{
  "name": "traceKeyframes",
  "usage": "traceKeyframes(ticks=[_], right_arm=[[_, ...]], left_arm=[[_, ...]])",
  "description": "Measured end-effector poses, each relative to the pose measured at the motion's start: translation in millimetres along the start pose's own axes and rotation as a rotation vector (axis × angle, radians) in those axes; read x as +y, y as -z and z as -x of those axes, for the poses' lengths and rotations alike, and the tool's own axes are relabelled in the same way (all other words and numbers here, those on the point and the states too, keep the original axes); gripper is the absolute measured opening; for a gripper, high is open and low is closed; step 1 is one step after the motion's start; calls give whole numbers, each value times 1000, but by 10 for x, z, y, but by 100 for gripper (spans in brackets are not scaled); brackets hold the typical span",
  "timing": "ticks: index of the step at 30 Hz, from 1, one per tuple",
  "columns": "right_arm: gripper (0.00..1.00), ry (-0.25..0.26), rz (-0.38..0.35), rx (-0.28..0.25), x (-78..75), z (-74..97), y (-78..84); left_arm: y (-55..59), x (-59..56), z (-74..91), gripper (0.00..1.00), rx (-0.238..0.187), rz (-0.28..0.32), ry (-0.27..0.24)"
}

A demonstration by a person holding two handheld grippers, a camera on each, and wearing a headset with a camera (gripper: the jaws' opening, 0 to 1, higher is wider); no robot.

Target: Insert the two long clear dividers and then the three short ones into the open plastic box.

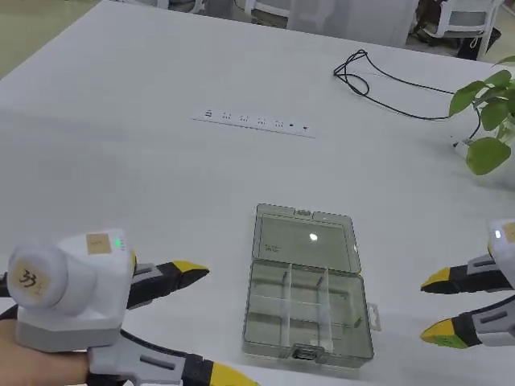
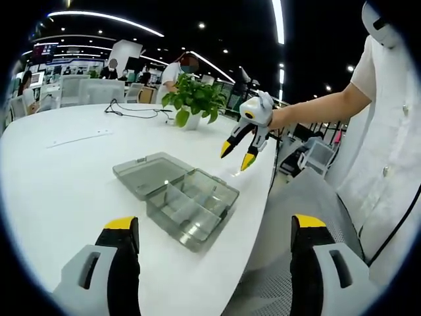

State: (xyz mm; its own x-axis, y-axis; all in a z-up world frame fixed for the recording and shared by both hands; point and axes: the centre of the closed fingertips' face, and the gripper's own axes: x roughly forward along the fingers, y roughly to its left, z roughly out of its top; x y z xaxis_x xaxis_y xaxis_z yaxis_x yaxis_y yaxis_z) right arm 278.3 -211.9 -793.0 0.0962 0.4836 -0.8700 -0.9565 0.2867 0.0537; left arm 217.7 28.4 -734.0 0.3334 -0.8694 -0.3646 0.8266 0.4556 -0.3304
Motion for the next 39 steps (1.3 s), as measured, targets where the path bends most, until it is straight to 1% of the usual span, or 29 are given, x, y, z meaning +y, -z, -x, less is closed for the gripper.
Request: traceKeyframes(ticks=[2, 5, 9, 11, 12, 16, 19, 24, 29, 30, 36, 39], right_arm=[[46, 7, -11, 12, -40, 12, 91], [47, 11, -7, 68, -98, 16, 318], [48, 14, 9, 122, -113, 7, 471], [48, 19, 34, 162, -132, 0, 557], [48, 22, 56, 191, -150, -7, 618], [47, 15, 90, 248, -167, -45, 745], [46, 7, 110, 275, -167, -67, 801], [44, 3, 128, 295, -170, -93, 831], [43, -6, 176, 333, -150, -110, 896], [43, -1, 191, 330, -155, -107, 888], [41, -1, 185, 331, -174, -84, 906], [36, -2, 192, 335, -189, -78, 921]], left_arm=[[6, -2, -2, 98, 2, 3, 1], [9, -1, -6, 98, 4, 4, 2], [11, 12, -8, 98, 6, 8, 1], [9, 12, -10, 98, 7, 8, 1], [12, 12, -11, 98, 9, 9, 1], [9, 20, -12, 98, 9, 13, -1], [11, 26, -10, 98, 10, 14, -3], [16, 26, -9, 97, 14, 18, -4], [11, 35, -7, 97, 11, 21, -6], [7, 35, -8, 97, 10, 21, -7], [-2, 26, -23, 97, 8, 19, -4], [1, 23, -25, 97, 8, 22, -1]])
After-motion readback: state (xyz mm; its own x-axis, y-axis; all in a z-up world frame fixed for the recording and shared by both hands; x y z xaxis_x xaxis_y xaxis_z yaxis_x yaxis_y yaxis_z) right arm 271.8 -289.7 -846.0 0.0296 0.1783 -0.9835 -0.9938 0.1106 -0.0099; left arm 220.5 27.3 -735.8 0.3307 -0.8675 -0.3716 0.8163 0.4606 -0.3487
